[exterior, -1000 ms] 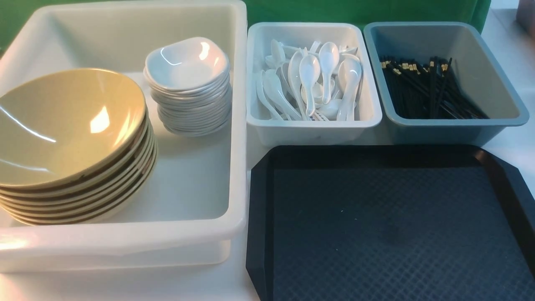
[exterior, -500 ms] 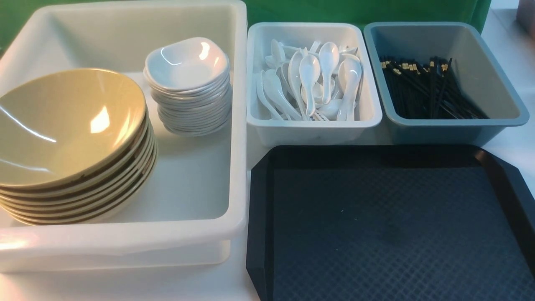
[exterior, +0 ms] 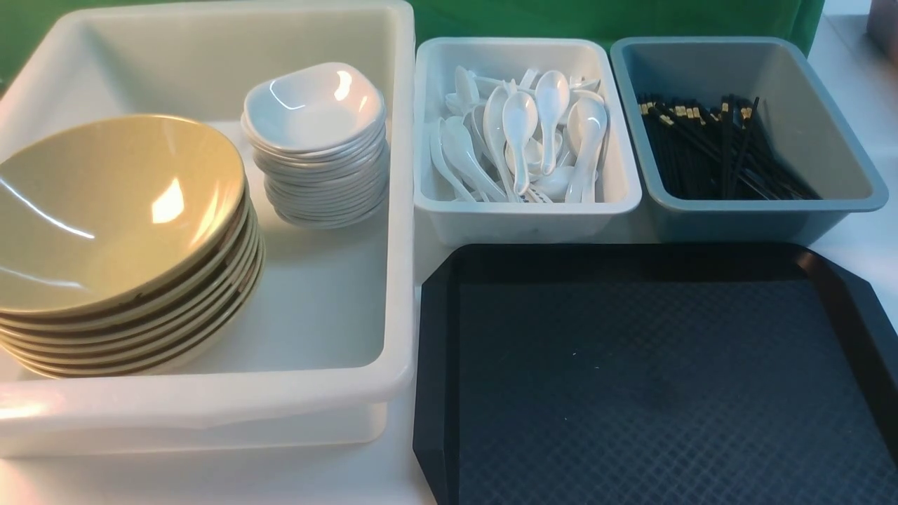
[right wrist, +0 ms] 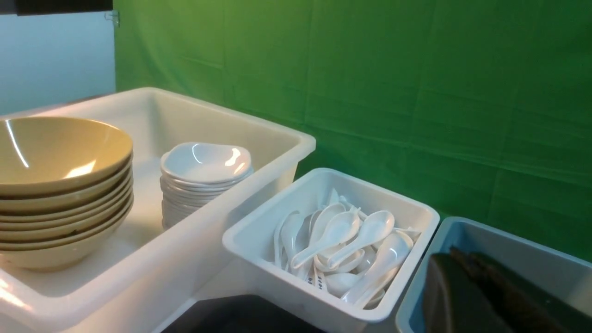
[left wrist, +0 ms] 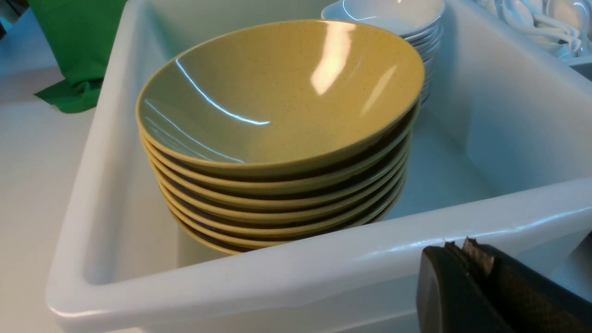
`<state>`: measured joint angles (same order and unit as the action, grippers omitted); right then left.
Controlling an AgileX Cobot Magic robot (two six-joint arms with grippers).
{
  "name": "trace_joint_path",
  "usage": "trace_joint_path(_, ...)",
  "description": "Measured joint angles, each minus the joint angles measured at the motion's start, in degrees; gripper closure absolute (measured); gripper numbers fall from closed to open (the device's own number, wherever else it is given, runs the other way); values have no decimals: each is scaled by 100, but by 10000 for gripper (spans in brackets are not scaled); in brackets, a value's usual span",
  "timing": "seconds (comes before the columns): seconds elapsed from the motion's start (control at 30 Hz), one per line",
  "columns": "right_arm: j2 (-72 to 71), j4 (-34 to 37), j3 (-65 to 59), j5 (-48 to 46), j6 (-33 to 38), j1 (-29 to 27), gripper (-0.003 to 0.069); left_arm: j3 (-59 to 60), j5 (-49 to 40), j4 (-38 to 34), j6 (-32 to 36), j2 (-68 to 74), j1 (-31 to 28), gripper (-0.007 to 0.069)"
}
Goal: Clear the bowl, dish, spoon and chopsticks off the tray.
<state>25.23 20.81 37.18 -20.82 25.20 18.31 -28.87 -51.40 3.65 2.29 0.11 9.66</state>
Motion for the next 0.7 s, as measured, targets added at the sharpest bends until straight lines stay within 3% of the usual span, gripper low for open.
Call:
trace_joint_path(0.3,-244,-358,-386,75,-33,-37,614,0,0,0,0,0,0,636)
trace_joint_path(0.37,-482,-1023,-725,88,-548,-243,614,0,2,0,0,0,0,636)
trace_joint_path(0.47,-834,-2081,-1344,88,-1970,-759,614,0,6,0,0,0,0,636)
trace_joint_path(0.53,-1090,-2418,-1699,88,-2520,-1035,614,0,6,0,0,0,0,636)
trace_joint_path(0.7,-1938,-2728,-2779,328,-2895,-1657,614,0,12,0,0,0,0,636)
